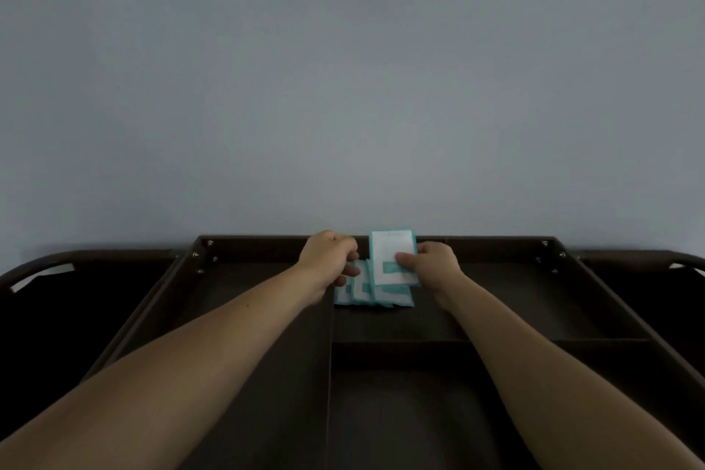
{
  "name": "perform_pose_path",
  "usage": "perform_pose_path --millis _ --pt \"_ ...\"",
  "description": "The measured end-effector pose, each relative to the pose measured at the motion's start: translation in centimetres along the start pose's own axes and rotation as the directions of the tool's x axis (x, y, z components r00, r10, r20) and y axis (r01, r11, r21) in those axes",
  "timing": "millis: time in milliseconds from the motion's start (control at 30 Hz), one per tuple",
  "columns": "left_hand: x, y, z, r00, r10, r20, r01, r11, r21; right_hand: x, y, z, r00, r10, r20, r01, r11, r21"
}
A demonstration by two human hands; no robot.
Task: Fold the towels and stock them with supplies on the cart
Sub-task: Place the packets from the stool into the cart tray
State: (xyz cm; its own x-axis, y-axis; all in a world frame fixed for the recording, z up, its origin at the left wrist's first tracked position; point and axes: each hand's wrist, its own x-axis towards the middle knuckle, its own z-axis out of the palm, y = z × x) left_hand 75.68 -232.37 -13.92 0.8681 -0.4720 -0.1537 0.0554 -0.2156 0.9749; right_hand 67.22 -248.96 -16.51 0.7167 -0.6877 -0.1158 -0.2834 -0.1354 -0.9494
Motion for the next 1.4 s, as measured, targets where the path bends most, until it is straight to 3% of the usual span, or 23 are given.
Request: perform_pose_path --millis 233,533,733,833,967,1233,1400 --pt "-1.2 -0.6 -3.3 0.990 0.033 -0.137 -0.023 0.997 0.074 2.2 3.7 -0.1 0.990 0.129 -0.063 -0.143 0.902 -0.407" --pt "-4.1 -1.9 -6.4 0.964 -0.025 -0.263 0.041 0.998 0.056 1.4 3.4 0.8 0.998 0.021 -0.052 -0.055 0.577 -0.815" --pt "-6.9 -1.9 -8.8 0.941 0.000 -0.338 0.052 0.988 0.144 0.4 1.8 1.7 0.988 -0.150 0.023 0.103 0.550 -0.829" --pt "-8.6 -1.8 -10.7 0.926 0.058 -0.372 0.063 0.951 0.304 -0.9 -0.5 3.8 0.953 -0.267 0.141 0.275 0.573 -0.772" --pt "-11.6 -1.4 -14.1 0.920 0.073 -0.384 0.126 0.876 0.466 -4.4 -4.4 8.8 0.894 -0.341 0.292 0.438 0.525 -0.730" --pt "-21.7 -3.6 -28.3 0.872 0.124 -0.473 0.213 0.775 0.596 -17.4 -11.1 23.0 0.650 -0.469 0.598 0.760 0.405 -0.509" --pt "-30.0 -7.8 -40.4 0.825 0.101 -0.557 0.329 0.715 0.617 -28.3 -13.7 33.6 0.529 -0.406 0.745 0.848 0.287 -0.445"
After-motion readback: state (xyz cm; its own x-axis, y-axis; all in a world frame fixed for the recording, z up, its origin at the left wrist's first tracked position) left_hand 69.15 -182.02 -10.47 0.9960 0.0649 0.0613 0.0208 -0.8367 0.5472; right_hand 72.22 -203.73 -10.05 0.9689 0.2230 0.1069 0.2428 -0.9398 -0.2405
